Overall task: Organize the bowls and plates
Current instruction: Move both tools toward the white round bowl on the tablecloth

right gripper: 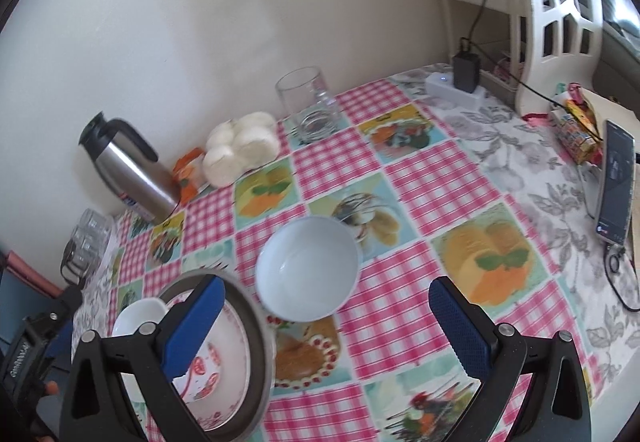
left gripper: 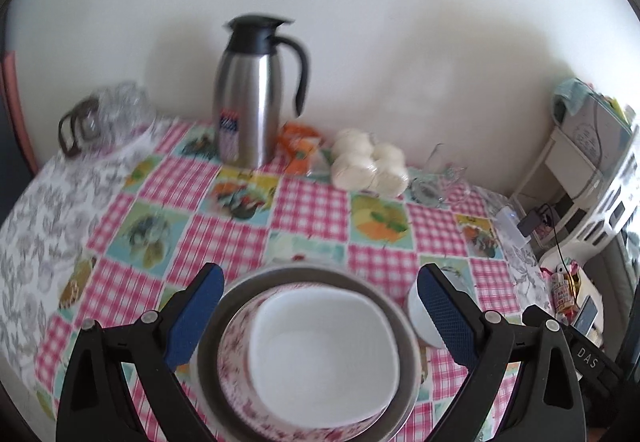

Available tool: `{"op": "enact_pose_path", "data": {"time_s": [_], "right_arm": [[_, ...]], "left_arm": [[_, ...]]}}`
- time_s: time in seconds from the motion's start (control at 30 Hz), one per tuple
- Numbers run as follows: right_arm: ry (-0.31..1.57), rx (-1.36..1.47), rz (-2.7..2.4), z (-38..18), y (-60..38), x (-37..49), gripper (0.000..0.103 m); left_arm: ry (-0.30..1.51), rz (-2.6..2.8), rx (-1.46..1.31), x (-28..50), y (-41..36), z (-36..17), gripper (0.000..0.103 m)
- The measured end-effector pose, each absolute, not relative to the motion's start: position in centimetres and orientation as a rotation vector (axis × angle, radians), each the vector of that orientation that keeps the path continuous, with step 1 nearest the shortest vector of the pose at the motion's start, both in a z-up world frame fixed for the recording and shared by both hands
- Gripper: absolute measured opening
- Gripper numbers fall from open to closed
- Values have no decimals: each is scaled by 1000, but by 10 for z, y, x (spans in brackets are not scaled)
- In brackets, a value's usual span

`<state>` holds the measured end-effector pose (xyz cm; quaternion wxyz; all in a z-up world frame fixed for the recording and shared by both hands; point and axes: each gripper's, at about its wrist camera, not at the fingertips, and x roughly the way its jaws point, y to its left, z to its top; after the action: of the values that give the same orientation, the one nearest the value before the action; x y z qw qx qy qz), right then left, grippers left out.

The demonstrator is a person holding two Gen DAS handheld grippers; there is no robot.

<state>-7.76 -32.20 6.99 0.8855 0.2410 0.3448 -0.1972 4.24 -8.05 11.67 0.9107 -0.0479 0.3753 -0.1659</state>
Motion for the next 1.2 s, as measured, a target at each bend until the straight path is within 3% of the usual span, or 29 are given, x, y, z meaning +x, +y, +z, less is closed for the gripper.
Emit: {"op": "enact_pose_path", "data": {"time_s": [0.2,0.57,1.2], "right_arm": [[696,522,-430,68,-343,-84,103],[770,532,-470,51,-371,-82,103],[880,579,-511,14,-403,-73,103]], "left_arm": [[729,-436,-30,35,-120,124,97],[839,-552,178,24,-203,99,98],[1027,-508,88,56,-235,58,97]]}}
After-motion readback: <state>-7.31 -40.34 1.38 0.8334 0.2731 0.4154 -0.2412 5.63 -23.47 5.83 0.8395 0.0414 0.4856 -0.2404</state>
